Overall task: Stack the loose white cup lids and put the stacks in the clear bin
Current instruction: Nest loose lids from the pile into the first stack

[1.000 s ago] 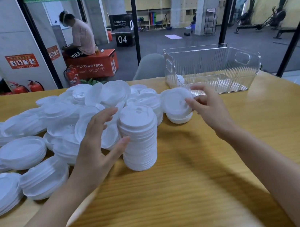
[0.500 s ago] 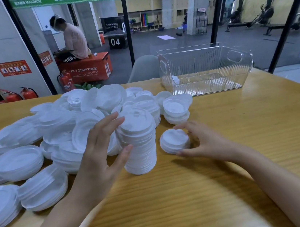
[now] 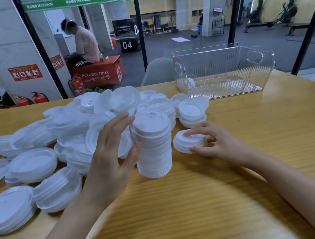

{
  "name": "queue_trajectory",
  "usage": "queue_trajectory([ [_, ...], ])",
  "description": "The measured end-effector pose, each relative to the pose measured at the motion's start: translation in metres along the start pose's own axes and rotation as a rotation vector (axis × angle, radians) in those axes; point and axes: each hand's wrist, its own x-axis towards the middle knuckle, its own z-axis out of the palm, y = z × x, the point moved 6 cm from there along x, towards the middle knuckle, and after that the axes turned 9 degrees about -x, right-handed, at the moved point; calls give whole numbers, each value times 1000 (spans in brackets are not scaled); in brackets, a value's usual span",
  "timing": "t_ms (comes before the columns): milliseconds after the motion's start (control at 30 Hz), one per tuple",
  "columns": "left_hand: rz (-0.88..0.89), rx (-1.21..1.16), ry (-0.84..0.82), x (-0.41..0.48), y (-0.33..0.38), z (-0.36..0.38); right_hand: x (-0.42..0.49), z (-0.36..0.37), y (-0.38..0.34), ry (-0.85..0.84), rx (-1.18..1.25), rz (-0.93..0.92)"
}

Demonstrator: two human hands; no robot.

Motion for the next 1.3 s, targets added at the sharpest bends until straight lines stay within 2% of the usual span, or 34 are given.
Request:
queue_trajectory([
  [233, 13, -2, -6, 1, 1, -2, -1, 8, 0, -57, -39, 25],
  [467, 19, 2, -31, -1, 1, 0, -2, 9, -8, -98, -337, -22],
  [633, 20, 8, -29, -1, 2, 0, -2, 13, -14, -193, -570, -3],
  [833, 128, 62, 182, -3, 32, -13, -7, 11, -13, -168, -376, 26],
  [900, 3, -92, 83, -11, 42, 2, -10, 3, -10, -118, -323, 93],
  [1033, -540, -356, -294, -40, 34, 57, -25, -11, -10, -65, 17, 190],
  [1133, -886, -676, -298, -49, 30, 79, -40, -8, -19, -154, 192, 146],
  [1233, -1049, -950, -236, -46, 38, 94, -54, -5, -25, -200, 240, 125],
  [1300, -1095, -984, -199, -45, 40, 99, -60, -4, -28, -199, 255, 108],
])
